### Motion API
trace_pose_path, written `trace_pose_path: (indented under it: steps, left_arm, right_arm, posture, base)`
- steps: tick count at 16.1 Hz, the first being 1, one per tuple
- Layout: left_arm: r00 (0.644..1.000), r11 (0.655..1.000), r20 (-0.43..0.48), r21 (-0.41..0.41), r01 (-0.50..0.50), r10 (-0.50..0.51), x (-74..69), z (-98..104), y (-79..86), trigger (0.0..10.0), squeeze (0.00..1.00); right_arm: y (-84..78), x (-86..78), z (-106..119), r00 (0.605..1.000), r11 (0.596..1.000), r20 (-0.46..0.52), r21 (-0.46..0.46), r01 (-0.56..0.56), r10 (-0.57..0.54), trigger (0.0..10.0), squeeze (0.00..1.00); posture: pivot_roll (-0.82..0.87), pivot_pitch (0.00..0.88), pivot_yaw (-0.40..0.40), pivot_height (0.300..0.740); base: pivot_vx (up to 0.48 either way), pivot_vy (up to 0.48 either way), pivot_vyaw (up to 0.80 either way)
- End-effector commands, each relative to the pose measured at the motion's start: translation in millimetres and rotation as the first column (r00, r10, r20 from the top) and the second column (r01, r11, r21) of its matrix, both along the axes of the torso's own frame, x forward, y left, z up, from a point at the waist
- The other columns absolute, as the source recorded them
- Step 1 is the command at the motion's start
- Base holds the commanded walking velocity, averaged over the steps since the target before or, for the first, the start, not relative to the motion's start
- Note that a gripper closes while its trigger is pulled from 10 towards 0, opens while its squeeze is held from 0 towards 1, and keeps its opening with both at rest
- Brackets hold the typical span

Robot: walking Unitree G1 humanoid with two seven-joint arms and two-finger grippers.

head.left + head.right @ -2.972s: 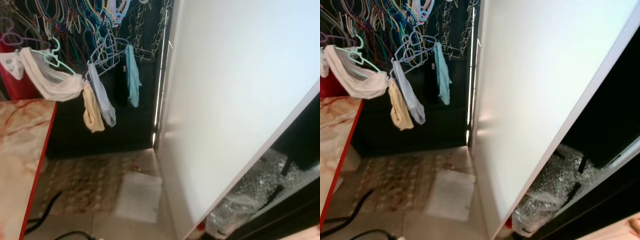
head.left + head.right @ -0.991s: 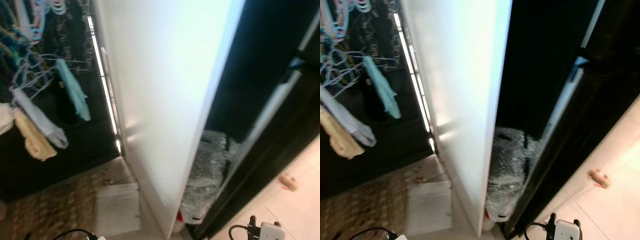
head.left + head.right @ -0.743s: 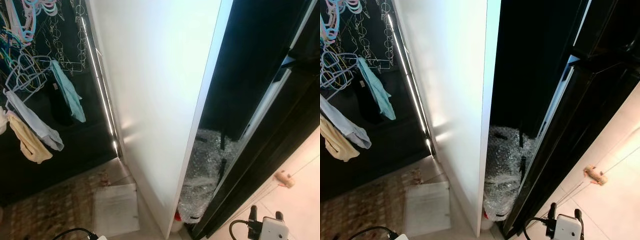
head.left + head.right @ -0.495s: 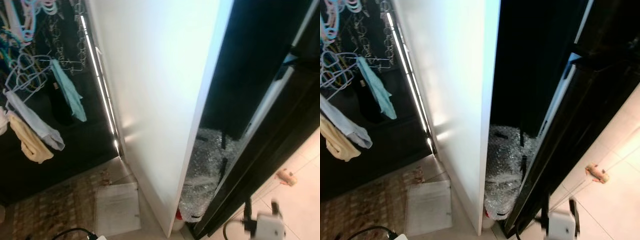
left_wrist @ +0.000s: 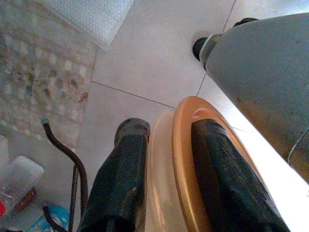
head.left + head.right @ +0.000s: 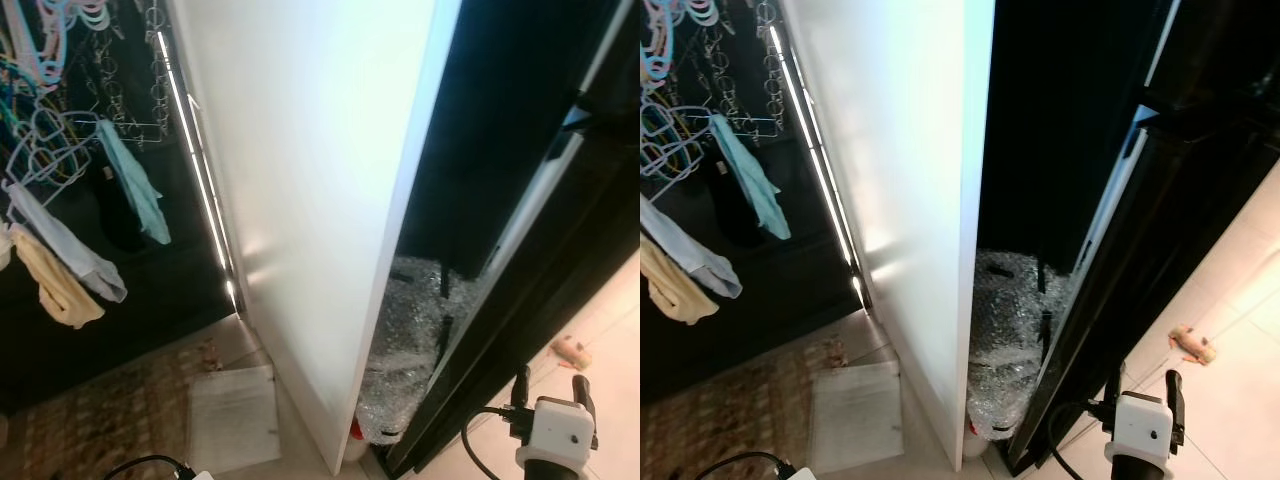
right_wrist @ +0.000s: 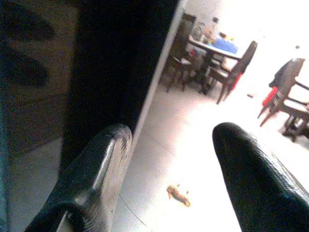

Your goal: Restocking fridge

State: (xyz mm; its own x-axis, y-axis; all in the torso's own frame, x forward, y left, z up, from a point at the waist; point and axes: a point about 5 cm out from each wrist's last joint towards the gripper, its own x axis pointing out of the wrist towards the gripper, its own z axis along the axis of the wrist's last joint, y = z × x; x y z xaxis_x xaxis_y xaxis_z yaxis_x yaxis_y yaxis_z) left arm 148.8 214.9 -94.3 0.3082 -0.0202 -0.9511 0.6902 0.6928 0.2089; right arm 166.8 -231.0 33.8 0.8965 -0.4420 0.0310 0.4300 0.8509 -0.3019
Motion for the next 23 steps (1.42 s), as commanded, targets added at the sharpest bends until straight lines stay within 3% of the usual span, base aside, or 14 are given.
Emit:
trace_pose_path:
  steps: [1, 4, 6, 8, 13, 16, 20, 23]
  left_arm:
    - [1.0, 1.0, -0.007, 0.013, 0.018, -0.018, -1.9, 0.2, 4.3, 10.0, 0.0]
    - [1.0, 1.0, -0.006, 0.016, 0.022, -0.021, -2.2, 0.3, 4.9, 10.0, 0.0]
    - [1.0, 1.0, -0.002, 0.016, 0.02, -0.02, -2.0, 0.5, 5.5, 10.0, 0.0]
    - [1.0, 1.0, 0.0, 0.015, 0.018, -0.018, -1.8, 0.7, 5.9, 10.0, 0.0]
    - [1.0, 1.0, -0.007, 0.012, 0.014, -0.014, -1.3, 0.9, 6.2, 10.0, 0.0]
    - [1.0, 1.0, -0.004, 0.01, 0.011, -0.011, -0.4, 1.1, 5.7, 10.0, 0.0]
    - [1.0, 1.0, 0.003, 0.007, 0.01, -0.01, 0.7, 1.4, 5.0, 10.0, 0.0]
    - [1.0, 1.0, 0.005, 0.005, 0.006, -0.006, 0.8, 1.4, 4.8, 10.0, 0.0]
  right_arm:
    - [-6.9, 3.1, 4.0, 0.999, 0.999, 0.013, 0.011, 0.036, -0.036, 10.0, 0.0]
    - [-10.0, 18.2, 9.0, 0.999, 0.999, 0.032, 0.029, 0.023, -0.024, 10.0, 0.0]
    - [-1.4, 30.3, 15.8, 0.998, 0.998, 0.06, 0.049, -0.038, 0.035, 10.0, 0.0]
    - [4.8, 31.2, 17.0, 0.996, 0.997, 0.052, 0.033, -0.068, 0.067, 10.0, 0.0]
    - [5.2, 1.4, -0.7, 0.999, 0.998, -0.039, 0.049, -0.025, 0.027, 10.0, 0.0]
    - [1.9, -4.2, -6.0, 0.997, 0.999, -0.069, 0.043, -0.019, 0.022, 10.0, 0.0]
    - [-5.4, 22.7, 13.4, 0.998, 0.998, 0.011, 0.02, -0.061, 0.061, 10.0, 0.0]
    - [-1.3, 30.7, 17.4, 0.994, 0.994, 0.021, 0.018, -0.109, 0.109, 10.0, 0.0]
  posture:
    - [-0.18, 0.0, 0.011, 0.723]
    - [-0.17, 0.0, 0.011, 0.723]
    - [-0.17, 0.0, 0.009, 0.723]
    - [-0.16, 0.0, 0.008, 0.723]
    - [-0.17, 0.0, 0.01, 0.723]
    - [-0.17, 0.0, 0.01, 0.723]
    - [-0.17, 0.0, 0.006, 0.723]
    - [-0.16, 0.0, 0.002, 0.723]
  base:
    - [0.0, 0.0, 0.0]
    - [0.0, 0.0, 0.0]
    - [0.0, 0.0, 0.0]
    - [0.0, 0.0, 0.0]
    - [0.0, 0.0, 0.0]
    - [0.0, 0.0, 0.0]
    - [0.0, 0.0, 0.0]
    - [0.0, 0.0, 0.0]
